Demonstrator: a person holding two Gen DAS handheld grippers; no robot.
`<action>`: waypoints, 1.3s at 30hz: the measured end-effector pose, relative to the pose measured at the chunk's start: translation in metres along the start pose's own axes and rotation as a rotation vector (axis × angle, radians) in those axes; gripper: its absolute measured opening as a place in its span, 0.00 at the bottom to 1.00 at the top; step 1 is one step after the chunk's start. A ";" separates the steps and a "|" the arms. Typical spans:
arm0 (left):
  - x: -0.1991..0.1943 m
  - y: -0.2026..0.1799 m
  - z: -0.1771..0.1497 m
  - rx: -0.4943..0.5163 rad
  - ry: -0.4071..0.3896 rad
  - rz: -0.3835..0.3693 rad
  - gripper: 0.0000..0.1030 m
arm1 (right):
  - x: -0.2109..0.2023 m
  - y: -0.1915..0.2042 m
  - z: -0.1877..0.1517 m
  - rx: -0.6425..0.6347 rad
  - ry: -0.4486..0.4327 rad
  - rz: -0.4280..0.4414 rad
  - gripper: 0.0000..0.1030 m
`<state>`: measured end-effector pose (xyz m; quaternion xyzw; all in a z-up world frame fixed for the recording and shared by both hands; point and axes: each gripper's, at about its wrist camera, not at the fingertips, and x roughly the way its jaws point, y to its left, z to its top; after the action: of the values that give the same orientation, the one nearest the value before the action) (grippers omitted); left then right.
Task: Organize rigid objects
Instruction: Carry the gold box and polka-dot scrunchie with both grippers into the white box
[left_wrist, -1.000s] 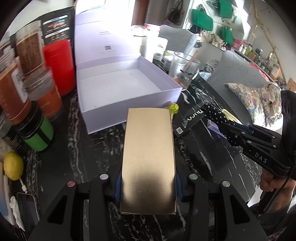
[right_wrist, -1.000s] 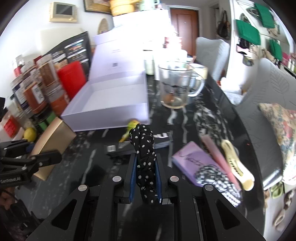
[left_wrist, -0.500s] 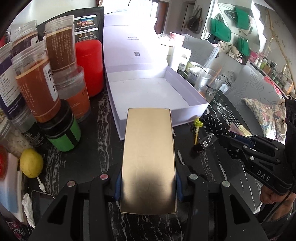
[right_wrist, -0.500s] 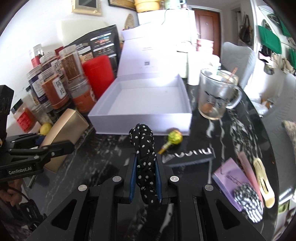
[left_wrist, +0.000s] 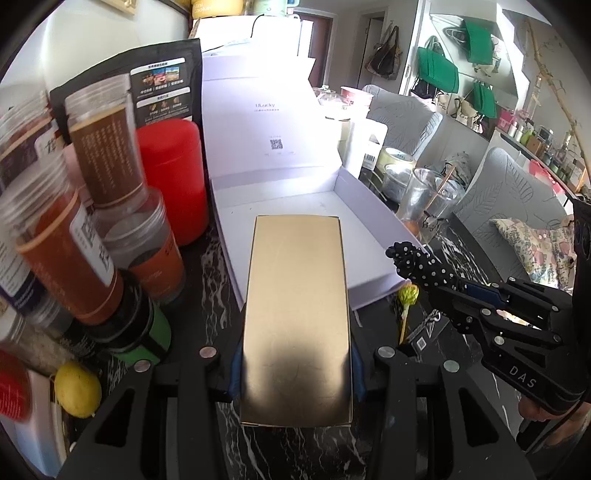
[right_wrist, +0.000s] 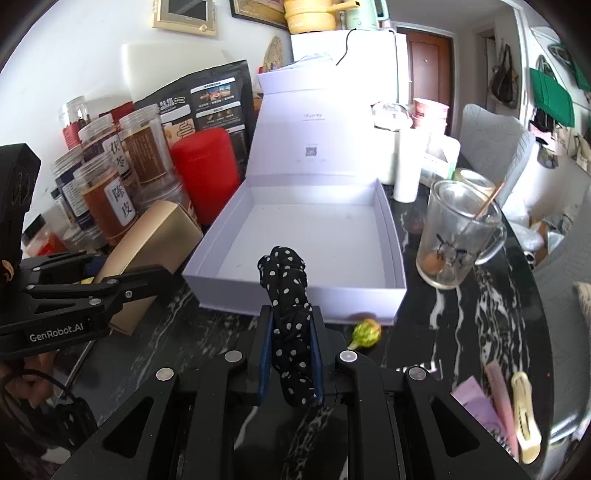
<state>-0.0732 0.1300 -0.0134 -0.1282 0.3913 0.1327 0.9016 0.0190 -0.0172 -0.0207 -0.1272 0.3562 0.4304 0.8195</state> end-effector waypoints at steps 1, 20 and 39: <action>0.002 0.000 0.004 0.003 -0.003 -0.002 0.42 | 0.000 -0.001 0.002 -0.002 -0.003 -0.002 0.17; 0.032 -0.001 0.071 0.039 -0.066 0.039 0.42 | 0.017 -0.017 0.061 -0.040 -0.069 -0.069 0.17; 0.064 0.004 0.138 0.026 -0.141 0.084 0.42 | 0.039 -0.029 0.112 -0.017 -0.147 -0.113 0.17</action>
<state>0.0604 0.1889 0.0302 -0.0905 0.3334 0.1740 0.9221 0.1101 0.0471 0.0298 -0.1224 0.2837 0.3946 0.8653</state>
